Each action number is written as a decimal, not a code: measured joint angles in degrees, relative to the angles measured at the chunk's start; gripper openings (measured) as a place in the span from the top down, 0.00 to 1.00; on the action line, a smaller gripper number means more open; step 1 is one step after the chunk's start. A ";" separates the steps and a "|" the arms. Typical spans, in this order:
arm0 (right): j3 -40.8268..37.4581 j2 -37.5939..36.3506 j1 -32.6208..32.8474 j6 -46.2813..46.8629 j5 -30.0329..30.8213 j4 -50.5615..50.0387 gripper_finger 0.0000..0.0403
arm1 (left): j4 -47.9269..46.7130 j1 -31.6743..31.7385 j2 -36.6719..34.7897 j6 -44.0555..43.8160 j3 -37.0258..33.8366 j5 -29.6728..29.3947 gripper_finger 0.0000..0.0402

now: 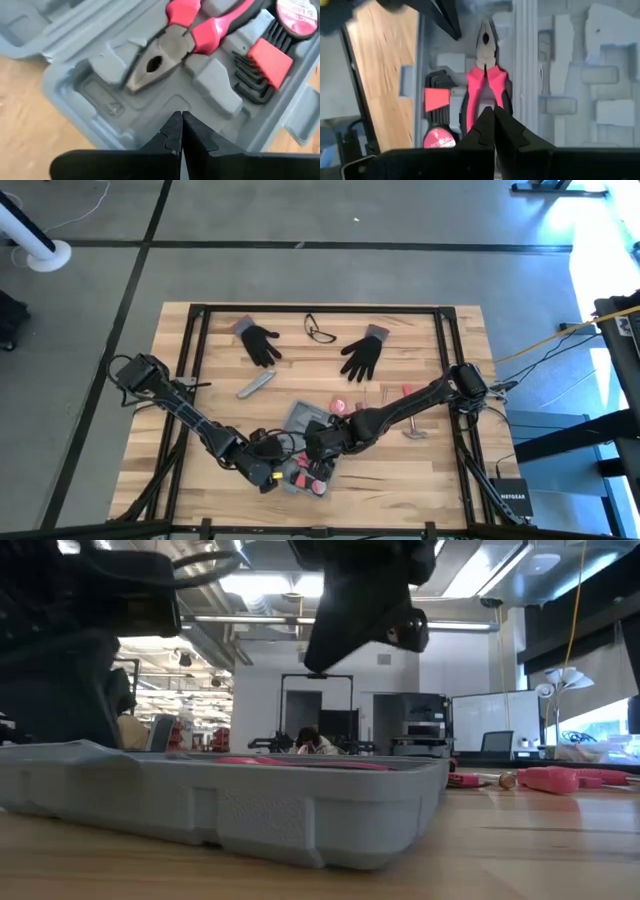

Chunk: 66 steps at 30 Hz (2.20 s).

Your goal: Prefit tool cases

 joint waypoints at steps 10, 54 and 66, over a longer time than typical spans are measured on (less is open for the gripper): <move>-2.45 -0.17 4.56 16.90 9.55 -6.92 1.00 | -0.50 -0.07 -1.83 2.70 0.13 -1.56 1.00; -13.86 2.89 0.76 23.68 1.75 17.53 1.00 | -0.26 1.66 -1.87 1.47 0.15 -2.81 1.00; -13.86 3.67 0.76 23.73 1.47 20.35 1.00 | -1.75 3.17 0.07 0.29 0.40 0.02 1.00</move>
